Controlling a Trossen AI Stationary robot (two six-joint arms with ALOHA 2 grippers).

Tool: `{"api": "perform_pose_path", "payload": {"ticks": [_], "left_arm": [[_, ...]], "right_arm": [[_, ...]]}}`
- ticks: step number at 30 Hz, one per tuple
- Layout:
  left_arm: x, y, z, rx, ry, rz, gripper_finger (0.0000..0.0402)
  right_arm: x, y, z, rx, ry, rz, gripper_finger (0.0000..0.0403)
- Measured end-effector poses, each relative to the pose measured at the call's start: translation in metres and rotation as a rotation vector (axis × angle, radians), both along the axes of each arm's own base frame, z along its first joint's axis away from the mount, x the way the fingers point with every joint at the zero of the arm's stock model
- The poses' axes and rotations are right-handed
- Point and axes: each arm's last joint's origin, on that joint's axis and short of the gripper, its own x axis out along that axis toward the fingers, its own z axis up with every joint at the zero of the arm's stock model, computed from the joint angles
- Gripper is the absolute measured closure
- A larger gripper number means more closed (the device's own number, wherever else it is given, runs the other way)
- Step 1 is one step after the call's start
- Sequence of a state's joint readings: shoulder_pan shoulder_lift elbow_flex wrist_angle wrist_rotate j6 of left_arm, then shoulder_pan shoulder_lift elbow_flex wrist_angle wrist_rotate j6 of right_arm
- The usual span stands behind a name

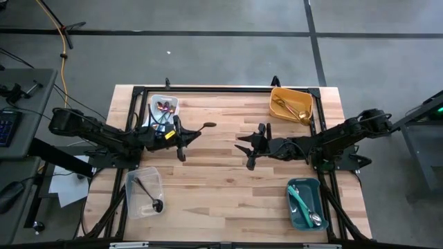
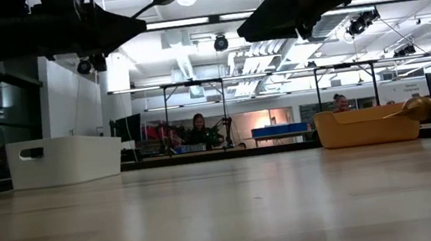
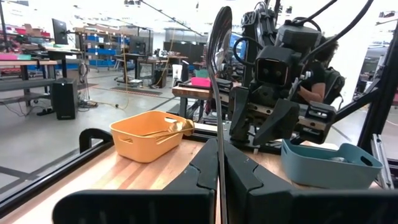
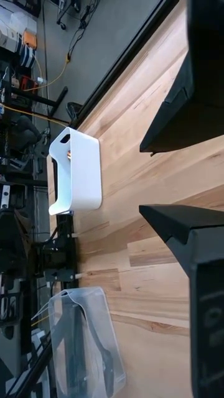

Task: Sort silverware by color (type)
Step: Put the black spoon into the transparent bin

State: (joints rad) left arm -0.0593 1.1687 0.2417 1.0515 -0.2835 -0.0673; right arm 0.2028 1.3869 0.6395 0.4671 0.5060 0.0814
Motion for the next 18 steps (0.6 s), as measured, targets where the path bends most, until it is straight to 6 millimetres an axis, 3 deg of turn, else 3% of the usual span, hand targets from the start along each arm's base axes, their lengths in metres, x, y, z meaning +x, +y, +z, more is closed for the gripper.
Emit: {"api": "perform_pose_path", "payload": {"ticks": [18], "left_arm": [[0.0001,-0.0003,0.0000,0.001,0.000,-0.009,0.0401]], "right_arm": [[-0.0001,0.0000,-0.0001,0.000,0.001,0.000,0.0263]]}}
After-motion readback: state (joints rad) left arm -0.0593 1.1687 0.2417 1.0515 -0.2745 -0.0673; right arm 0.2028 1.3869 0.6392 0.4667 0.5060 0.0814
